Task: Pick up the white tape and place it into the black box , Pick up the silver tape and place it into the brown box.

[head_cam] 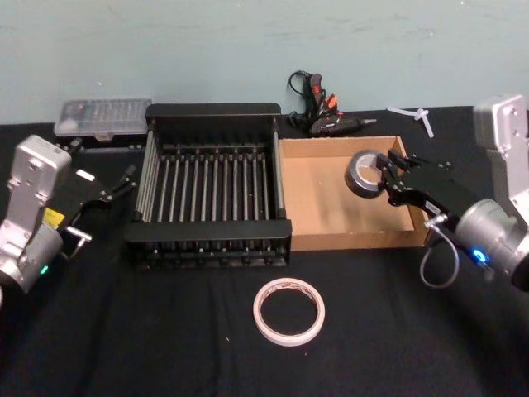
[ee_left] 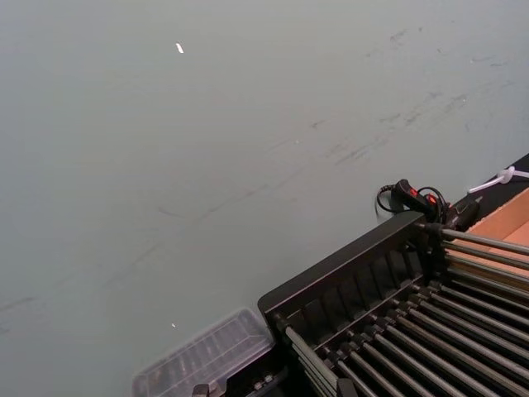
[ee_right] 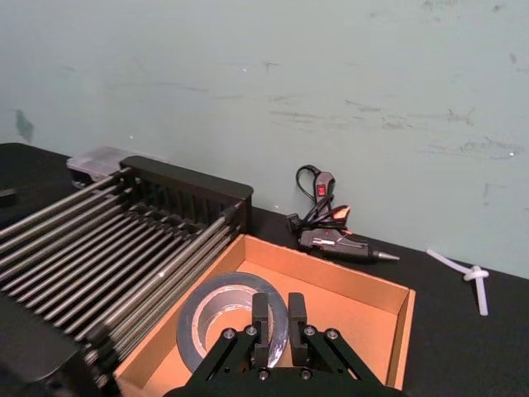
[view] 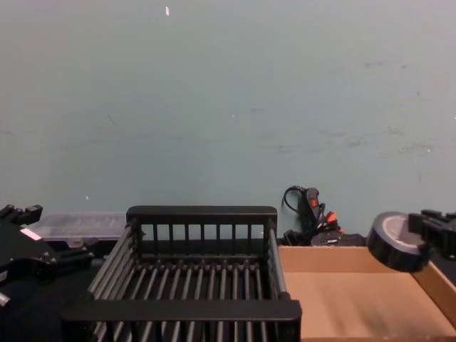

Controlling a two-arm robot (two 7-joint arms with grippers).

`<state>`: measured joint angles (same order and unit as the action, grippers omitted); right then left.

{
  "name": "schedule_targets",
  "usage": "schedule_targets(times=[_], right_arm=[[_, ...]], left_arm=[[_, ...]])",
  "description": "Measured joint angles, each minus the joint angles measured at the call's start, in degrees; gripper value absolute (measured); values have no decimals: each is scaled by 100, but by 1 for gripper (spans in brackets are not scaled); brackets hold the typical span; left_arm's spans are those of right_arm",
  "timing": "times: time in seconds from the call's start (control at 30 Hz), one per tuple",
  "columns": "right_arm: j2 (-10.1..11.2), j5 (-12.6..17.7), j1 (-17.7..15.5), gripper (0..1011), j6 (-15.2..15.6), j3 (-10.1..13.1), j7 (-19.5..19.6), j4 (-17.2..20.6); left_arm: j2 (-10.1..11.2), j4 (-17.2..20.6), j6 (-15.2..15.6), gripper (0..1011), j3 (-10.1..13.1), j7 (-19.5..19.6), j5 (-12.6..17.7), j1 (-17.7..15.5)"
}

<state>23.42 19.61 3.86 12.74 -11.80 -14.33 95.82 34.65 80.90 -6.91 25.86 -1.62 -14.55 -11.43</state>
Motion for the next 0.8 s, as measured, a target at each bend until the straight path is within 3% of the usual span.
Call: schedule_targets(times=[0.5,0.8], right_arm=[[-548,-517,997,144,73,-316,157,-1311],[-721,-724,1276,144,113,-377,117,-1868]], left_arm=[[0,0,0,1001,0,0,0,0],[0,0,0,1001,0,0,0,0]])
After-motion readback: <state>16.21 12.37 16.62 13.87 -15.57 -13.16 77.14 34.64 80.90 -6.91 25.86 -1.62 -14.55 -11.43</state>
